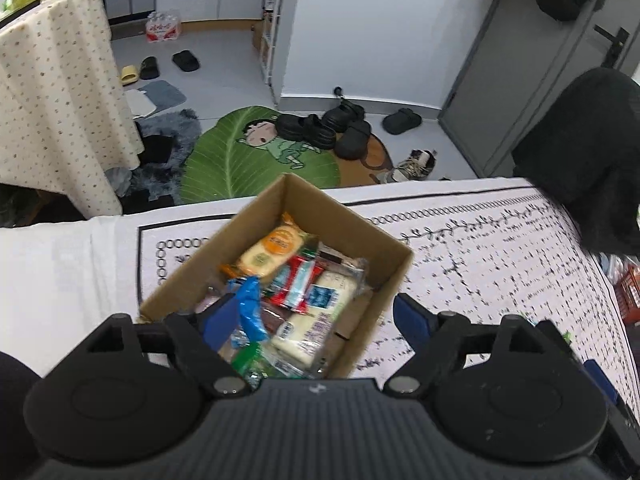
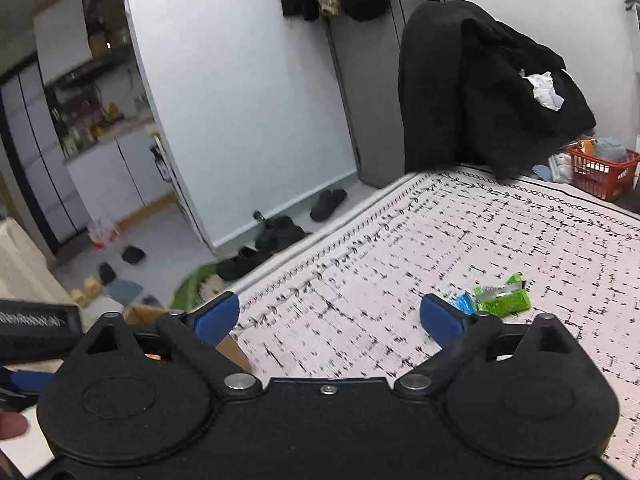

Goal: Organize snacks
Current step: 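Move both open tools back toward the last two green packets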

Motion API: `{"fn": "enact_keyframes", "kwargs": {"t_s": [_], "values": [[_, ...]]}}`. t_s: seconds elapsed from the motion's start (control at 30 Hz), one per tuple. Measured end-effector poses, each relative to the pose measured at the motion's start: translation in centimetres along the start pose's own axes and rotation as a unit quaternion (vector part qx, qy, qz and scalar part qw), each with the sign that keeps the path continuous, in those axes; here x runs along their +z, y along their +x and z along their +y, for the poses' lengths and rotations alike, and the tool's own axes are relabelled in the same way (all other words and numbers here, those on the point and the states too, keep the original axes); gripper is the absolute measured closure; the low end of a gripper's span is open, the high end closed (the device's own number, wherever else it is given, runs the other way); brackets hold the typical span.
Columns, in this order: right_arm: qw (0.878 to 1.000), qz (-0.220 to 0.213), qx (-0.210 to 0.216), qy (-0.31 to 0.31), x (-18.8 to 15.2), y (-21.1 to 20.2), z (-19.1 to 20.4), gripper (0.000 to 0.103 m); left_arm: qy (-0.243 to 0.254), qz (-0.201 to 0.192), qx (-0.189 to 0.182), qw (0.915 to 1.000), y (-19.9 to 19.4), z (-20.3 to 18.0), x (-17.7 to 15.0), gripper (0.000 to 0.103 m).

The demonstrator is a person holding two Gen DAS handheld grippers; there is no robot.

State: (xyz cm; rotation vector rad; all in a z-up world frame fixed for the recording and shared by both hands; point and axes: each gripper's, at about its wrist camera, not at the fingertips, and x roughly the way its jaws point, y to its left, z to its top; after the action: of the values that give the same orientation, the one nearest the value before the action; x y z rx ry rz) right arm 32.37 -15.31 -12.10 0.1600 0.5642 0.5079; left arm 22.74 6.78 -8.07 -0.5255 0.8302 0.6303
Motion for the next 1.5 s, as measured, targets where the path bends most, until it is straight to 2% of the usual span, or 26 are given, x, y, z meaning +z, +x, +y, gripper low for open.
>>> {"fn": "enact_keyframes", "kwargs": {"t_s": [0.1,0.13,0.27,0.43,0.53,0.57,0.9,1.2,1.37,1.5], "values": [[1.000,-0.020,-0.012,0.010,0.4,-0.5,-1.1,0.000,0.015,-0.004,-0.014,0.9998,-0.1,-1.2,-0.2,0.020],[1.000,-0.019,-0.012,0.013,0.5,-0.4,-1.4,0.000,0.020,-0.006,-0.017,0.9996,-0.1,-1.6,-0.3,0.020],[1.000,-0.007,-0.003,0.030,0.5,-0.2,-3.1,0.000,0.028,-0.019,-0.033,0.9989,-0.5,-3.0,-0.5,0.006],[0.998,0.003,0.013,0.054,0.7,-0.2,-5.3,0.000,0.040,-0.016,-0.046,0.9980,-0.1,-4.6,-0.7,0.003],[0.997,0.004,-0.044,0.069,0.9,-0.1,-6.4,0.000,0.043,-0.014,-0.055,0.9975,0.3,-5.4,-0.9,0.002],[0.996,0.001,-0.048,0.070,0.9,-0.1,-6.9,0.000,0.045,-0.015,-0.057,0.9972,0.5,-5.6,-1.0,0.000],[0.994,0.018,-0.060,0.089,0.7,1.0,-10.8,0.000,0.072,-0.016,-0.090,0.9932,2.3,-9.3,-1.6,0.000],[0.987,0.039,-0.083,0.134,0.5,2.8,-15.7,0.000,0.094,0.011,-0.107,0.9897,5.8,-12.5,-2.6,0.000],[0.983,0.049,-0.091,0.150,0.4,3.8,-17.8,0.006,0.106,0.024,-0.120,0.9868,7.7,-14.6,-3.3,0.000],[0.982,0.061,-0.088,0.159,0.3,5.0,-18.9,0.017,0.111,0.033,-0.144,0.9828,9.2,-16.3,-3.8,0.001]]}}
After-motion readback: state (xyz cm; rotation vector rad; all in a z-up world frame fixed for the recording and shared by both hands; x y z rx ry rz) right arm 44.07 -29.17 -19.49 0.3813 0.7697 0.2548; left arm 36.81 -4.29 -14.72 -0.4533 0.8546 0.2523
